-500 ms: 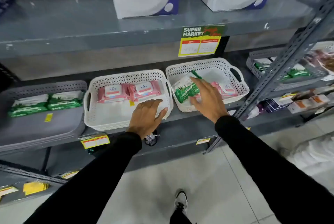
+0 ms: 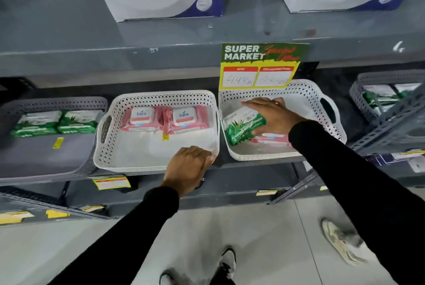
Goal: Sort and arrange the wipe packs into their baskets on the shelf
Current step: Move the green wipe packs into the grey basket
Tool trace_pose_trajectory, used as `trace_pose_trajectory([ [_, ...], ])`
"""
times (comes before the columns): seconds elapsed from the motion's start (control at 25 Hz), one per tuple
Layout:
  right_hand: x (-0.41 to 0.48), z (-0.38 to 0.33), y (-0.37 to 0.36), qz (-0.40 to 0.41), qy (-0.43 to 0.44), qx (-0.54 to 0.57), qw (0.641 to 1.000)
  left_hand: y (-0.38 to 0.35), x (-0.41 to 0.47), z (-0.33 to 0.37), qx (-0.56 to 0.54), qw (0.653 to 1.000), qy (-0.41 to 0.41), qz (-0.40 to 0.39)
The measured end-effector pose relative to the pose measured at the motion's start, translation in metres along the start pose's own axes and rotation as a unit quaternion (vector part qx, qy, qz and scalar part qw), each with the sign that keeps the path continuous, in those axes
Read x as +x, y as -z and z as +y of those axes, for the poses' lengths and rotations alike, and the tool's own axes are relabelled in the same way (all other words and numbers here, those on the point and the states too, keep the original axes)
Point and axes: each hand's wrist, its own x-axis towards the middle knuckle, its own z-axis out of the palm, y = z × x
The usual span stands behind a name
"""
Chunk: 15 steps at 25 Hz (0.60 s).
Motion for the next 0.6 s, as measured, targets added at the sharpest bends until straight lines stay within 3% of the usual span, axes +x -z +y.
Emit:
trace_pose_trajectory([
  [0.24, 0.008, -0.002, 0.0, 0.009, 0.004, -0.093, 0.996, 0.003, -0.003, 0.003, 0.015, 1.0, 0.017, -0.007],
  [0.48, -0.008, 0.002, -0.003, 0.079, -0.034, -0.043, 0.995, 0.007, -0.004, 0.003, -0.021, 1.0, 0.001, 0.007],
  [0.6, -0.021, 0.002, 0.007, 0.148, -0.08, 0.003, 0.986, 0.016, -0.006, -0.005, -0.087, 0.995, -0.007, 0.058],
])
